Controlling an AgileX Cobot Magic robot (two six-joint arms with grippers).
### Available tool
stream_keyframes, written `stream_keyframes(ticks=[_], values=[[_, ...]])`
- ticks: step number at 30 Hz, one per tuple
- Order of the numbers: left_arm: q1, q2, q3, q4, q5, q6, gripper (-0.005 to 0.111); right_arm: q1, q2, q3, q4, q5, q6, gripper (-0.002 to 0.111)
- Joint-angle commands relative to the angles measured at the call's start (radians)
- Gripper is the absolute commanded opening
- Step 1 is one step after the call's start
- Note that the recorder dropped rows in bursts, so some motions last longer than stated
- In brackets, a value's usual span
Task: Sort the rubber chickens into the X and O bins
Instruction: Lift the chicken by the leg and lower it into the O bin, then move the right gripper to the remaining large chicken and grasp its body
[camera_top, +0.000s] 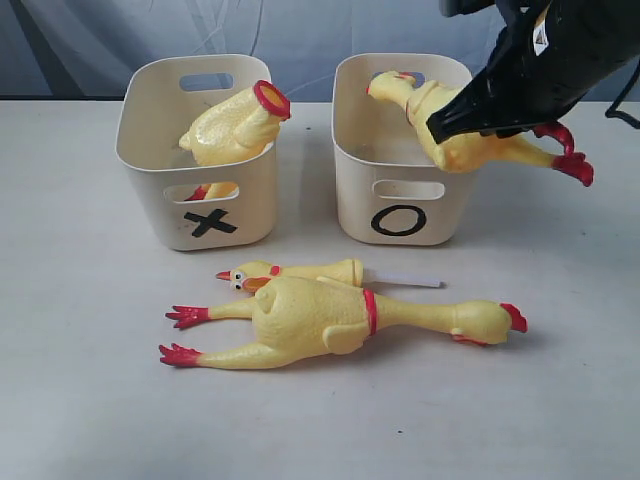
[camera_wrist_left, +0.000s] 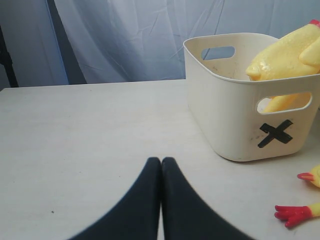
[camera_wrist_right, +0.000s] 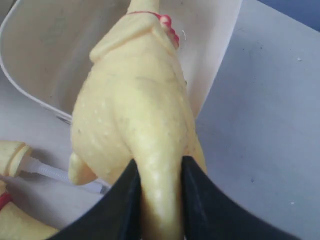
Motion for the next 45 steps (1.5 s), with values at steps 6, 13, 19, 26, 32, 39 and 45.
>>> stream_keyframes(ticks=[6, 13, 19, 26, 32, 39, 45], values=[[0.000, -0.003, -0.004, 0.000, -0.013, -0.002, 0.000, -0.005, -0.010, -0.007, 0.008, 0.018, -0.113, -0.001], [0.000, -0.003, -0.004, 0.000, -0.013, -0.002, 0.000, -0.005, -0.016, -0.007, 0.008, 0.009, -0.113, 0.034], [0.000, -0.003, -0.004, 0.000, -0.013, -0.002, 0.000, -0.005, -0.054, -0.007, 0.004, -0.028, -0.113, 0.049], [0.000, -0.003, -0.004, 0.000, -0.013, -0.002, 0.000, -0.005, -0.114, -0.047, 0.011, 0.009, -0.113, 0.058], [0.000, -0.003, -0.004, 0.000, -0.013, -0.002, 0.000, -0.005, -0.185, -0.056, 0.125, 0.136, -0.280, 0.058], [0.000, -0.003, -0.004, 0.000, -0.013, -0.002, 0.000, 0.085, -0.248, -0.056, 0.752, 0.226, -0.779, 0.058], [0.000, -0.003, -0.004, 0.000, -0.013, -0.002, 0.000, 0.180, -0.190, -0.054, 0.703, 0.225, -0.848, 0.058]])
